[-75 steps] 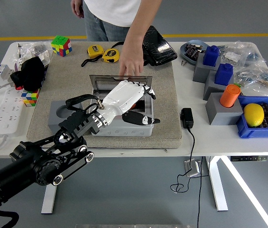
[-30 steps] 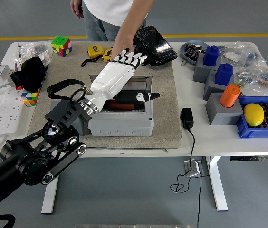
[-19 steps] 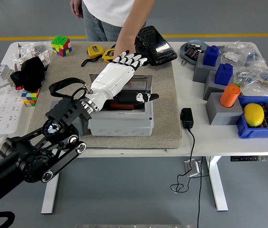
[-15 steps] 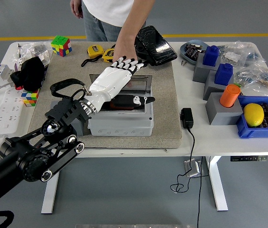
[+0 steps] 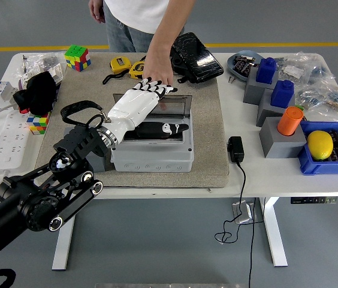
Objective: Fetch the battery,place it into the box,close the lid of the box
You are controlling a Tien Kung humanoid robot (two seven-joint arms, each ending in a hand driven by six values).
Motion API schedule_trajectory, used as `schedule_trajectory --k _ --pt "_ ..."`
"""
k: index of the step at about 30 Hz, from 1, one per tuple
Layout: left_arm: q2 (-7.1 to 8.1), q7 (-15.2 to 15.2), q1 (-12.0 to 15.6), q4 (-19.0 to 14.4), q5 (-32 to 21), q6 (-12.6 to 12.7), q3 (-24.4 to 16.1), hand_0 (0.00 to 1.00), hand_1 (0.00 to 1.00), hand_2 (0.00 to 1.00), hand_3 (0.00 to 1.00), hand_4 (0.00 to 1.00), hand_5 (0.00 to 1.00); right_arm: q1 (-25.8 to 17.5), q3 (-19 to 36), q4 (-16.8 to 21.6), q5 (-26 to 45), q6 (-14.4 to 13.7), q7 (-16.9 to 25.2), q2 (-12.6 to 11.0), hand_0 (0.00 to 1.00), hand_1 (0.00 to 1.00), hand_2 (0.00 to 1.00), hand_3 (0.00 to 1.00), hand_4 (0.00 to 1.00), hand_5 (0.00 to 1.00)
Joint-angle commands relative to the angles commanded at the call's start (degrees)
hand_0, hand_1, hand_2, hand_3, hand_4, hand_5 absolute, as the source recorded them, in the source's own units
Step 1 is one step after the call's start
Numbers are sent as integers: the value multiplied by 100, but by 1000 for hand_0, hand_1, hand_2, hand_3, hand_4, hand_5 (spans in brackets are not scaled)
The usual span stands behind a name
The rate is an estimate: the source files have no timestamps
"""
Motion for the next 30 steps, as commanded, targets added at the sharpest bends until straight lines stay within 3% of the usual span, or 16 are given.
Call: schedule_trajectory --k 30 --pt "295 182 704 -804 -353 -146 111 954 953 910 909 998 998 -86 30 0 -14 -14 -16 -15 845 822 781 810 998 998"
